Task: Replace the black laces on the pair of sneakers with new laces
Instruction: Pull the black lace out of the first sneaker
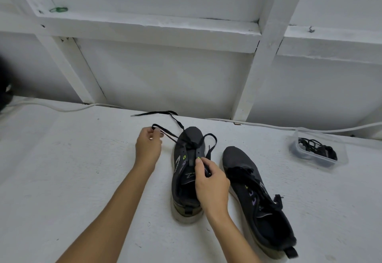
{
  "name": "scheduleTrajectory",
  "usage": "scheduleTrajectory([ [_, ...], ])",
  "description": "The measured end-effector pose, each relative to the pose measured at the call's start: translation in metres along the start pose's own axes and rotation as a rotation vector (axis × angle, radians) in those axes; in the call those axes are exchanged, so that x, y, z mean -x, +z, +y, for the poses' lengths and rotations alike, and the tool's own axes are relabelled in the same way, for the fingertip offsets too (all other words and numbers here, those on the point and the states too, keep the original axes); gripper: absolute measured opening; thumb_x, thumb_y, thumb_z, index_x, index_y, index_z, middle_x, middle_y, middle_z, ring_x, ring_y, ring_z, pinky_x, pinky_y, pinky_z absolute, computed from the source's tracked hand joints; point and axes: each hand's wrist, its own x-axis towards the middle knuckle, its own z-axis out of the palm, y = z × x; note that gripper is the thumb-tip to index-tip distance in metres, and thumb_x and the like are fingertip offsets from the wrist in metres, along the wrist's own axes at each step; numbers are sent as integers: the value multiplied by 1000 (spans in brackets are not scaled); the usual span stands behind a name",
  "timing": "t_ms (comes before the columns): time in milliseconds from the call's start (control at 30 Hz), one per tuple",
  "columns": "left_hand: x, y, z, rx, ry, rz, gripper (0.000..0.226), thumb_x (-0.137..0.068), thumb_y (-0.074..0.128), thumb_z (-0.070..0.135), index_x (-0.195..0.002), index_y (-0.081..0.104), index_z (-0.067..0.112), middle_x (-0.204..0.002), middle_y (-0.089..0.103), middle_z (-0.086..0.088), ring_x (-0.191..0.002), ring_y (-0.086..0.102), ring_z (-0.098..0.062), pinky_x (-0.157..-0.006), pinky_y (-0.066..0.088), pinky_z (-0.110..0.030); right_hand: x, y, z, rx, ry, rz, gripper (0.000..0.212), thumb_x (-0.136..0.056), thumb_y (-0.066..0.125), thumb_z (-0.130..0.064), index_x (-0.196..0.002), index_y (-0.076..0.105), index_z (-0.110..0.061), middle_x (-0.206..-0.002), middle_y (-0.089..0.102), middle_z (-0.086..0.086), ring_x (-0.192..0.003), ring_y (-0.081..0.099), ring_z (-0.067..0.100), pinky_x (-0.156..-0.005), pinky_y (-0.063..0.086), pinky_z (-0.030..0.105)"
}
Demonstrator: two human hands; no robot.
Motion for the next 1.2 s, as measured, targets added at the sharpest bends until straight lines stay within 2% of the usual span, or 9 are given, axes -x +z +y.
scheduleTrajectory([
  [133, 7, -2, -15, -277, 49, -472, 15, -91, 66, 46, -104, 68, 40, -110, 62, 14, -98, 59, -3, -86, 46, -25, -1, 1, 0, 9, -16, 4, 26, -97, 62, -37, -116, 74, -25, -86, 68, -28, -89, 58, -21, -70, 42, -1],
  [267, 5, 7, -18, -323, 250, -253, 9, -90, 71, 34, -89, 73, 25, -93, 67, 10, -83, 60, -6, -73, 43, -13, 0, 0, 0, -1, -14, 3, 25, -97, 62, -37, -116, 74, -25, -84, 68, -28, -87, 60, -19, -69, 43, 0],
  [400, -2, -2, -2, 77, 41, 150, 19, -101, 54, 34, -93, 61, 18, -91, 68, 9, -86, 64, -13, -67, 44, -27, 0, 0, -1, -11, -10, 0, 24, -97, 62, -36, -115, 74, -25, -85, 69, -26, -87, 59, -20, -68, 43, 0],
  [600, 6, -5, -23, -337, 119, -502, 24, -87, 71, 45, -111, 72, 39, -110, 62, 17, -99, 60, -1, -85, 46, -21, 0, 0, -1, 10, -26, 0, 24, -98, 61, -36, -114, 74, -25, -84, 68, -27, -88, 59, -20, -68, 42, 0],
  [733, 6, 4, -19, -339, 330, -252, 10, -91, 70, 23, -89, 72, 33, -93, 69, 16, -81, 60, 3, -75, 42, -11, 0, 0, -1, 14, -23, 0, 26, -98, 61, -37, -116, 74, -25, -83, 68, -26, -87, 59, -19, -67, 43, 0],
  [867, 0, -2, -2, 90, 1, 154, 9, -100, 55, 26, -102, 62, 21, -96, 71, 2, -77, 64, -9, -67, 44, -25, -1, 0, 0, 17, -10, -7, 28, -98, 61, -39, -119, 73, -26, -83, 66, -29, -88, 59, -21, -69, 43, 0],
  [1033, 10, 0, -13, -283, 122, -402, 13, -92, 67, 39, -102, 72, 31, -97, 71, 12, -86, 66, -7, -76, 50, -22, -1, 1, 0, 30, -19, 1, 28, -98, 60, -39, -119, 73, -25, -84, 65, -29, -87, 58, -22, -69, 42, -1],
  [1133, 11, 8, -17, -365, 354, -346, 8, -92, 70, 20, -94, 75, 26, -90, 69, 16, -84, 63, 5, -76, 45, -9, -1, 0, 0, 14, -11, 1, 26, -97, 61, -38, -117, 74, -26, -84, 69, -24, -86, 60, -17, -67, 43, 1],
  [1200, 10, 12, -13, -233, 311, -165, 7, -95, 65, 18, -93, 72, 20, -83, 69, 11, -74, 63, 8, -73, 47, -11, 0, -1, -1, 2, -3, -6, 25, -97, 61, -37, -115, 74, -26, -83, 69, -24, -85, 60, -17, -66, 43, 1],
])
